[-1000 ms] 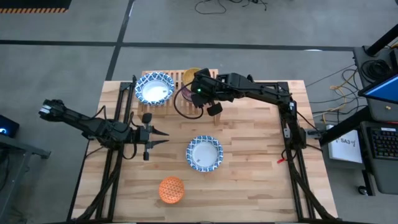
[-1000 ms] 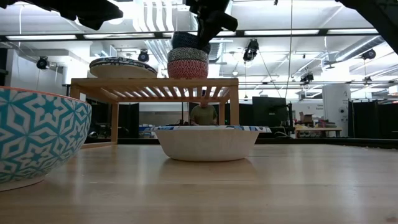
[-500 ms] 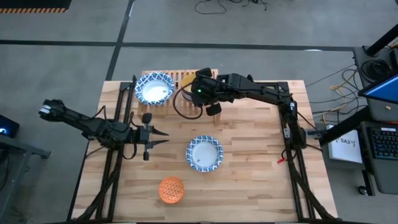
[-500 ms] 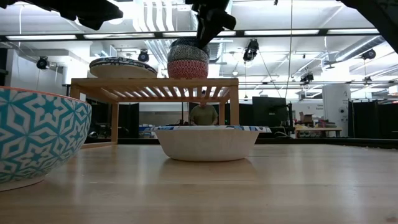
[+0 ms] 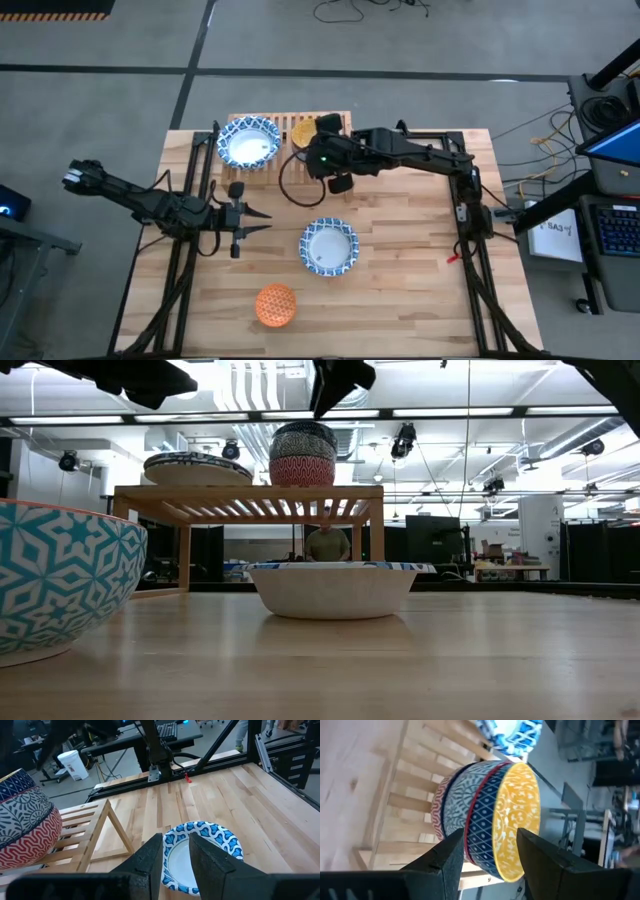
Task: Place and stack bowls onto a shelf
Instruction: Stack the yellow pattern bowl on top of the red pattern bowl on the shelf
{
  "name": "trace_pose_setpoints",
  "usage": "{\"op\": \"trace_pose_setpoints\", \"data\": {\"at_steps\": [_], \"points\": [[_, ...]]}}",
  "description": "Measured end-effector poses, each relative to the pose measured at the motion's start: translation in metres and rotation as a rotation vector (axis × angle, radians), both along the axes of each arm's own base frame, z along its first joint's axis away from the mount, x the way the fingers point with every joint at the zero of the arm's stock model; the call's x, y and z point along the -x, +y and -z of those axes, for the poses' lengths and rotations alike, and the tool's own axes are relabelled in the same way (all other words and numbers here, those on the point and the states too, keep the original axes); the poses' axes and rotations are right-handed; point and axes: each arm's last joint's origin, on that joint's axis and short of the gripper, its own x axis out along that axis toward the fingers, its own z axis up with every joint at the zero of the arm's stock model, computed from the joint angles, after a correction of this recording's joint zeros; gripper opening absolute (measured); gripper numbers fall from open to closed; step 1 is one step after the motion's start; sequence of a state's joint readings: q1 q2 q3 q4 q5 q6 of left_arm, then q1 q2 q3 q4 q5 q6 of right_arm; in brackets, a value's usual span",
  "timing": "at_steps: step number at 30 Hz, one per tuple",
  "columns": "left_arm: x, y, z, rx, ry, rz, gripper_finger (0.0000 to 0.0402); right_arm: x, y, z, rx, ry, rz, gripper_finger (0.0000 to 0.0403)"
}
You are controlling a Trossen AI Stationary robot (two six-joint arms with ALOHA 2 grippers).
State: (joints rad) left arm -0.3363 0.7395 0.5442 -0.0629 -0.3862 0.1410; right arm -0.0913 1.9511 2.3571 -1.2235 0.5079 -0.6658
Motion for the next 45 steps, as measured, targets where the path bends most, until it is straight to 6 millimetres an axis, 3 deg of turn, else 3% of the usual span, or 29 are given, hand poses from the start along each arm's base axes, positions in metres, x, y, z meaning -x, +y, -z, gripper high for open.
{"op": "trace_pose_setpoints", "data": {"at_steps": [6,13,15,19,24,31,38,45], "points": [[0.0,0.0,0.0,0.003,0.0,-0.001,0.0079,0.013,0.003,-0.017,-0.084,-0.128,0.092,0.0141],[0.0,0.0,0.0,0.003,0.0,-0.001,0.0079,0.014,0.002,-0.027,-0.121,-0.29,0.223,0.0032],[0.0,0.0,0.0,0.004,0.0,-0.001,0.0079,0.011,0.001,-0.026,-0.122,-0.325,0.249,0.0017],[0.0,0.0,0.0,0.004,-0.001,-0.001,0.0079,0.007,-0.001,-0.017,-0.094,-0.361,0.35,0.001],[0.0,0.0,0.0,0.004,-0.001,-0.001,0.0079,-0.005,-0.003,0.014,-0.085,-0.354,0.413,0.0009],[0.0,0.0,0.0,0.011,-0.001,-0.003,0.0079,-0.018,-0.003,0.045,-0.056,-0.356,0.403,0.0008],[0.0,0.0,0.0,0.01,0.0,-0.003,0.0079,-0.019,0.0,0.04,0.001,-0.372,0.404,0.0008],[0.0,0.0,0.0,0.01,0.002,-0.003,0.0079,-0.011,0.005,0.005,0.035,-0.44,0.4,0.0008]]}}
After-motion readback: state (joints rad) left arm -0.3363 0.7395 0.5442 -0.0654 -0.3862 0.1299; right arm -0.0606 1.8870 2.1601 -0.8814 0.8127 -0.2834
